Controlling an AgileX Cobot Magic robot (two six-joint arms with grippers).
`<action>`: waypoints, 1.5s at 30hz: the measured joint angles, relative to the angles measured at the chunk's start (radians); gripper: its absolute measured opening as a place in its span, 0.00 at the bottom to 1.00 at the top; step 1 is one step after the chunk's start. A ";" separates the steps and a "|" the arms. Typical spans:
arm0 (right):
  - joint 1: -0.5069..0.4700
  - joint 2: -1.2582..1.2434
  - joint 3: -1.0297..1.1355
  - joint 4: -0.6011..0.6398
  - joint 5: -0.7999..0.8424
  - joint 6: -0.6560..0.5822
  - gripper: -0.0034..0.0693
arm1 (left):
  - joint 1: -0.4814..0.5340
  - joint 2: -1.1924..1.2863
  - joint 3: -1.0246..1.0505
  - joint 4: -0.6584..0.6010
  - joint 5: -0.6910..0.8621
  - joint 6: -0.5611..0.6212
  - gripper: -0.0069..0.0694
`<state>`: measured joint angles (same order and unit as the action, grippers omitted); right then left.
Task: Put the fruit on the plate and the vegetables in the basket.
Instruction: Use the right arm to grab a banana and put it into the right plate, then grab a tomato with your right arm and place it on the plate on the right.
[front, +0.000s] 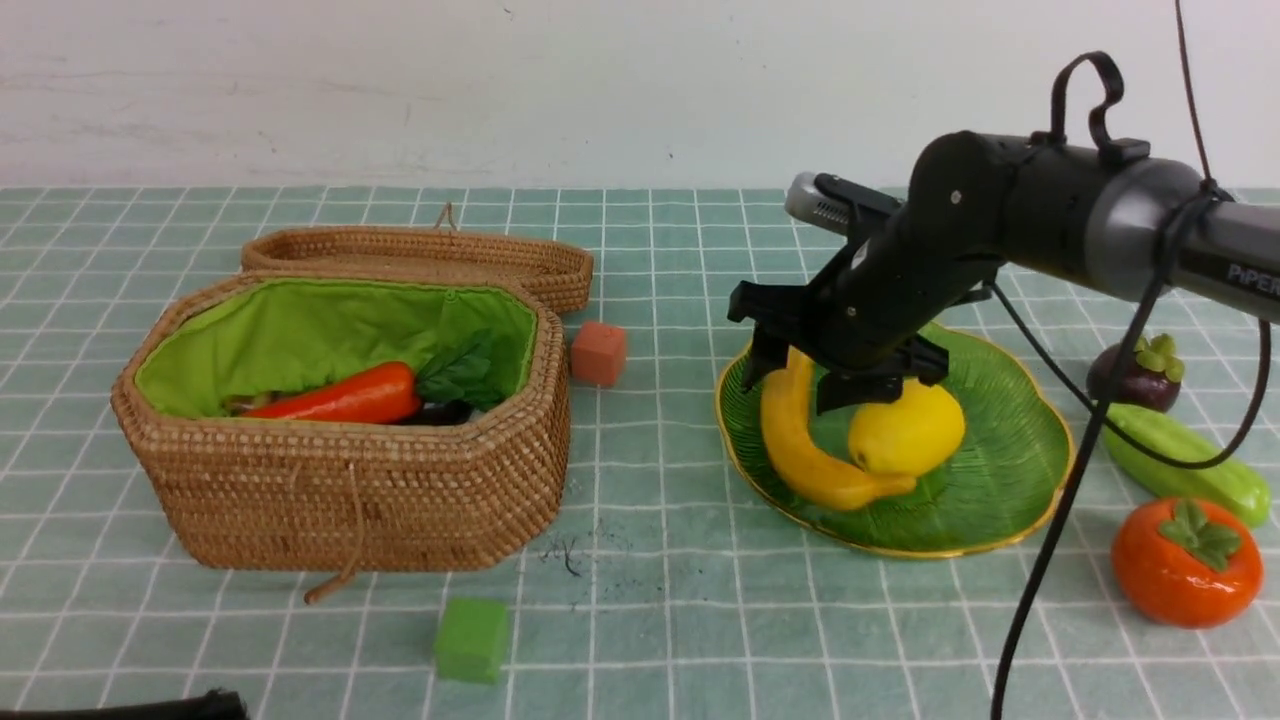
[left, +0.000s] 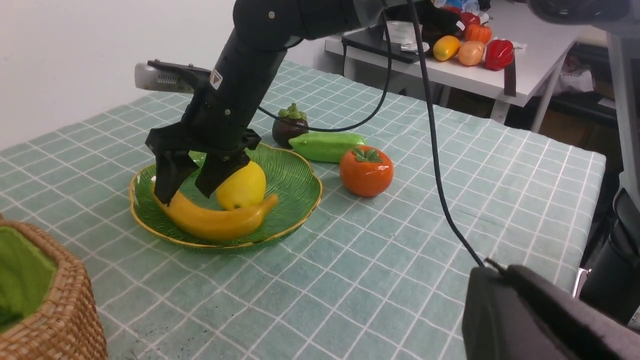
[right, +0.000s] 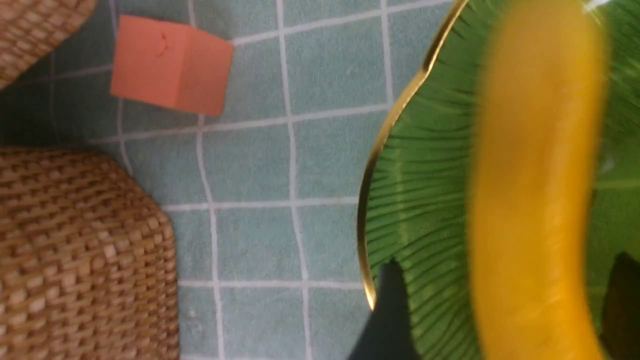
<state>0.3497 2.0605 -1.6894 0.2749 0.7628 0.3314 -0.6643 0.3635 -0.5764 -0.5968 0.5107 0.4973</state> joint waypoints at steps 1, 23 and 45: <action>0.000 -0.008 -0.006 -0.002 0.022 -0.010 0.83 | 0.000 0.000 0.000 0.000 0.000 0.000 0.08; -0.312 -0.579 0.405 -0.290 0.426 -0.044 0.06 | 0.000 0.000 0.000 0.003 0.008 0.001 0.09; -0.609 -0.337 0.635 0.167 -0.029 -0.385 0.94 | 0.000 0.000 0.000 0.004 0.038 0.001 0.09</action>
<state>-0.2592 1.7234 -1.0540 0.4416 0.7335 -0.0532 -0.6643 0.3635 -0.5764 -0.5928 0.5483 0.4980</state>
